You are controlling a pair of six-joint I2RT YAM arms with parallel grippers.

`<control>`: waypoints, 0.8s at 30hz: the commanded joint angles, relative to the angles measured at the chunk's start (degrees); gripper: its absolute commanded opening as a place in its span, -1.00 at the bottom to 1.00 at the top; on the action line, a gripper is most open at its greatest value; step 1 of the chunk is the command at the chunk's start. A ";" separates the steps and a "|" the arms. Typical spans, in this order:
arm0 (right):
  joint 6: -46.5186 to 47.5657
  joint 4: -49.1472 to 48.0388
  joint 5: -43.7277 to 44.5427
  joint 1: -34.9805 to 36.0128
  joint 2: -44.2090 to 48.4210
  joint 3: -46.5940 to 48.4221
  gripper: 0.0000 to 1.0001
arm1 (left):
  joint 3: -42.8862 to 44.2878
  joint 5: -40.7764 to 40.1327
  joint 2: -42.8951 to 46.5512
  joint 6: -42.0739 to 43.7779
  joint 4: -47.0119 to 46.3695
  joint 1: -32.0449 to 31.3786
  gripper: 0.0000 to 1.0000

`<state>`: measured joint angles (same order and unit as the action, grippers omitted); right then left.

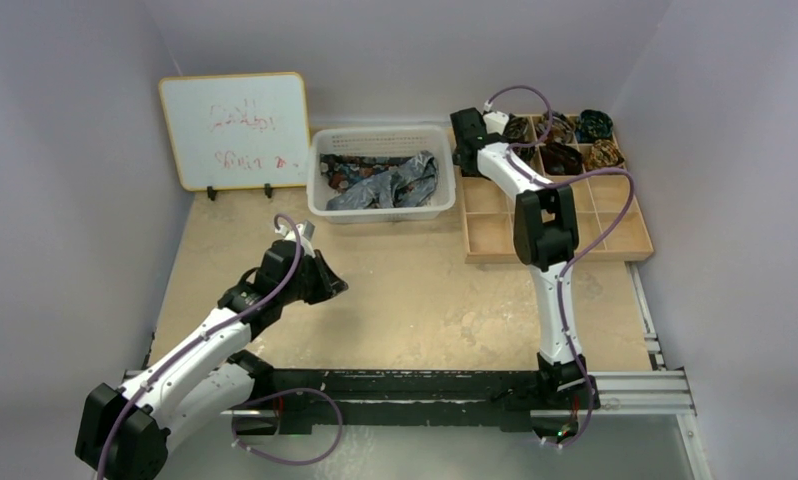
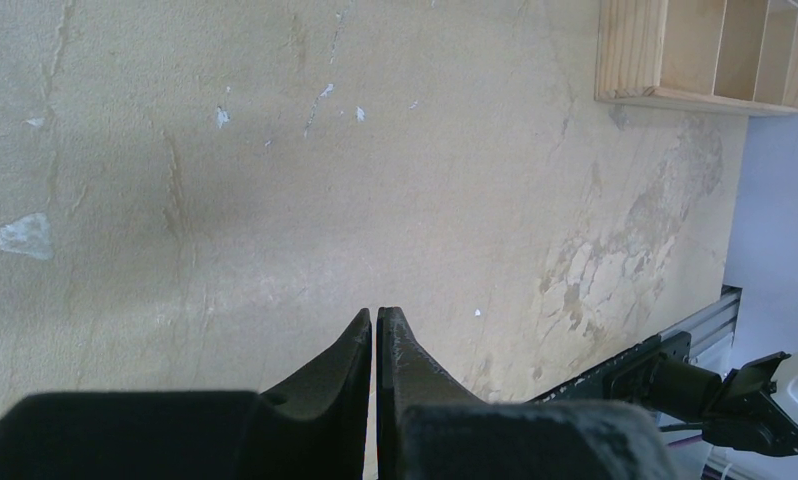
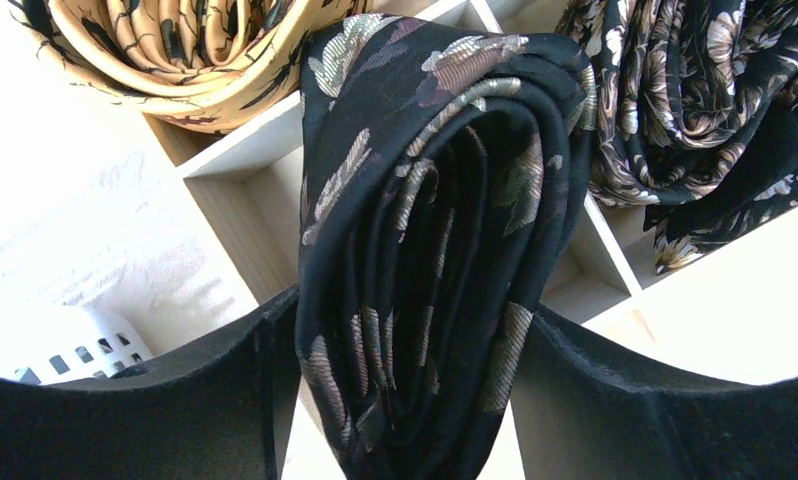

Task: Roll the ties
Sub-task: Place the tie in the storage box.

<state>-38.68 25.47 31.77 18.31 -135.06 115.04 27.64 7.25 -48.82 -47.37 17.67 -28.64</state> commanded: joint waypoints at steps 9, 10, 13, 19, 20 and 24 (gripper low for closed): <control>3.44 3.36 -5.30 1.58 9.13 -1.25 0.73 | 1.80 1.92 -1.08 -0.44 -3.03 -0.18 -0.93; 3.43 3.15 -6.64 1.56 9.43 -1.63 0.74 | 1.74 1.98 -1.10 -0.44 -3.00 -0.17 -0.93; 3.42 3.68 -6.03 1.44 9.56 -1.41 0.73 | 1.79 1.82 -0.93 -0.44 -2.73 -0.16 -0.93; 2.74 4.17 -4.48 1.02 9.82 -0.53 0.75 | 1.37 1.86 -0.66 -0.55 -2.65 -0.18 -0.93; 2.27 4.44 -4.52 0.88 9.86 -0.41 0.76 | 1.38 1.89 -0.64 -0.45 -2.64 -0.14 -0.93; 1.73 3.27 -4.83 -0.12 10.08 -1.54 0.80 | 1.59 1.64 -0.75 0.11 -2.27 -0.18 -0.93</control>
<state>-35.86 29.23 27.22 19.07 -128.03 113.25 27.64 8.58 -49.82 -47.40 16.86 -28.64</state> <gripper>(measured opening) 0.895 0.033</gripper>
